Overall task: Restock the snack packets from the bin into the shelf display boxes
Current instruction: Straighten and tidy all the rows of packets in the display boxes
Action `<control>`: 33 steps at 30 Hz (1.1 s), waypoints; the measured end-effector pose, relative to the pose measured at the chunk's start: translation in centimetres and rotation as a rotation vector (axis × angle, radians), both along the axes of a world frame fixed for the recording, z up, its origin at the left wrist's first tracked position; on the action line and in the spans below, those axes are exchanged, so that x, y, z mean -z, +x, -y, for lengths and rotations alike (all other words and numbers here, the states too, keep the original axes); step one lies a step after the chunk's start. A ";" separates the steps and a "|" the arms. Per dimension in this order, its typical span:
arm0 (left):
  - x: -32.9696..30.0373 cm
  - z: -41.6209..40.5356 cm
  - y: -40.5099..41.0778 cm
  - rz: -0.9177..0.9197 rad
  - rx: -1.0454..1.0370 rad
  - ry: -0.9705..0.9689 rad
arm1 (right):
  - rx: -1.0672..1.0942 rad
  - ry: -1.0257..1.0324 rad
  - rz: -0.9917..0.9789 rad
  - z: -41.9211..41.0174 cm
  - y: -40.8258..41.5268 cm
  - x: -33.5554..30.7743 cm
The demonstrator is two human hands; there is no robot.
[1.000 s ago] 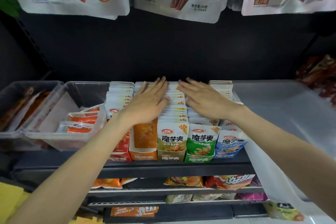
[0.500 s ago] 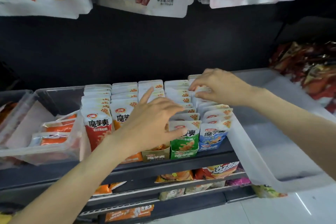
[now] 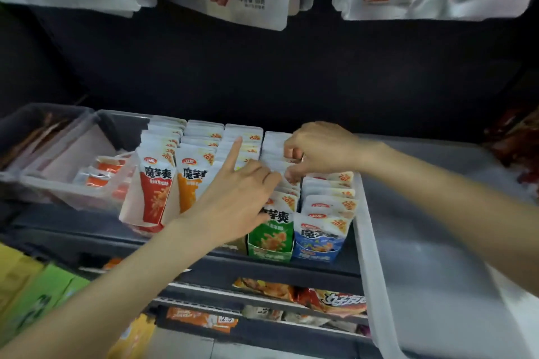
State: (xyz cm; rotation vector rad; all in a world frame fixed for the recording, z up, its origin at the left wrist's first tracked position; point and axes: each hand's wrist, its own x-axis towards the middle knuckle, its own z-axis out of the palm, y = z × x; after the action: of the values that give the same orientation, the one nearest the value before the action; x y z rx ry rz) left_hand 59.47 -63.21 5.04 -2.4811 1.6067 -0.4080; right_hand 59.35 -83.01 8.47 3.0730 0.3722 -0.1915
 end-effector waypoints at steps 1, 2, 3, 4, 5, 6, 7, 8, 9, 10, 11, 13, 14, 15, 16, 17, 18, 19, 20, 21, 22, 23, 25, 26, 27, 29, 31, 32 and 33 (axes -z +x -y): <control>0.2 -0.1 -0.3 0.016 -0.007 -0.052 | -0.017 0.007 -0.022 0.1 0.0 -0.1; 0.3 -0.2 -0.7 0.020 -0.015 -0.080 | -0.029 -0.013 -0.035 0.0 -0.1 -0.1; 0.5 -0.3 -0.9 0.023 -0.022 -0.098 | -0.037 -0.043 -0.036 -0.1 -0.2 -0.1; 0.5 -0.4 -1.2 0.025 -0.029 -0.112 | -0.035 -0.063 -0.025 -0.5 -0.3 0.0; 0.5 -0.5 -1.4 0.030 -0.034 -0.130 | -0.022 -0.065 -0.008 -0.9 -0.4 0.1; 0.6 -0.5 -1.5 0.040 -0.039 -0.143 | -0.011 -0.049 0.011 -1.2 -0.5 0.2; 0.5 -0.5 -1.6 0.048 -0.048 -0.144 | -0.010 -0.017 0.028 -1.4 -0.5 0.4; 0.5 -0.5 -1.6 0.048 -0.057 -0.137 | -0.008 0.028 0.039 -1.5 -0.4 0.7; 0.6 -0.5 -1.6 0.049 -0.058 -0.140 | 0.001 0.078 0.037 -1.7 -0.5 0.7; 0.8 -0.5 -1.6 0.054 -0.051 -0.154 | 0.017 0.126 0.029 -1.8 -0.8 0.4; 0.9 -0.5 -1.5 0.059 -0.041 -0.174 | 0.032 0.161 0.036 -1.8 -1.1 0.0; 1.1 -0.5 -1.3 0.074 -0.022 -0.209 | 0.051 0.171 0.137 -1.7 -1.8 -0.8; 1.3 -0.5 -1.3 0.086 -0.015 -0.227 | 0.040 0.154 0.236 -1.7 -2.2 -1.1; 1.5 -0.5 -1.3 0.096 -0.012 -0.244 | 0.011 0.129 0.345 -1.6 -2.5 -1.2; 1.7 -0.4 -1.3 0.102 -0.014 -0.258 | -0.028 0.099 0.443 -1.7 -2.9 -1.1; 2.0 -0.3 -1.3 0.102 -0.017 -0.275 | -0.067 0.064 0.506 -1.7 -3.1 -0.8; 2.4 -0.3 -1.2 0.099 -0.023 -0.293 | -0.085 0.014 0.517 -1.8 -3.2 -0.4; 2.7 -0.3 -1.2 0.094 -0.031 -0.307 | -0.082 -0.017 0.481 -1.7 -3.3 0.1; 3.0 -0.5 -1.1 0.086 -0.036 -0.311 | -0.059 -0.012 0.425 -1.4 -3.3 0.6; 3.1 -0.7 -1.0 0.071 -0.033 -0.307 | -0.016 0.036 0.359 -1.1 -3.4 0.8; 3.0 -1.0 -0.9 0.048 -0.022 -0.306 | 0.026 0.116 0.301 -0.6 -3.5 0.7; 2.6 -1.2 -0.8 0.005 -0.012 -0.315 | 0.054 0.217 0.285 -0.1 -3.7 0.5; 0.9 -1.6 -0.2 -0.110 -0.011 -0.423 | 0.102 0.349 0.334 1.1 -4.1 -0.1; -0.1 -1.6 0.5 -0.162 -0.018 -0.497 | 0.125 0.370 0.374 1.8 -4.2 -0.4; -1.1 -1.5 1.2 -0.202 -0.025 -0.551 | 0.144 0.371 0.404 2.2 -4.2 -0.6; -2.3 -0.8 3.2 -0.271 -0.035 -0.525 | 0.169 0.346 0.410 2.5 -3.8 -0.8; -2.5 0.4 5.1 -0.317 -0.041 -0.309 | 0.181 0.274 0.360 2.1 -3.2 -0.5; -2.4 1.0 5.8 -0.336 -0.047 -0.191 | 0.182 0.220 0.336 1.7 -2.7 -0.1; -2.3 1.5 6.2 -0.357 -0.058 -0.104 | 0.183 0.174 0.316 1.4 -2.3 0.2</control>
State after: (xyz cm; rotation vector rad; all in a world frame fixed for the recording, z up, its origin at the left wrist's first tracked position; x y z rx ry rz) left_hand 65.67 -64.68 7.30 -2.7977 1.6644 -0.0394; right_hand 57.07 -84.37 8.30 3.2280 0.0971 0.3368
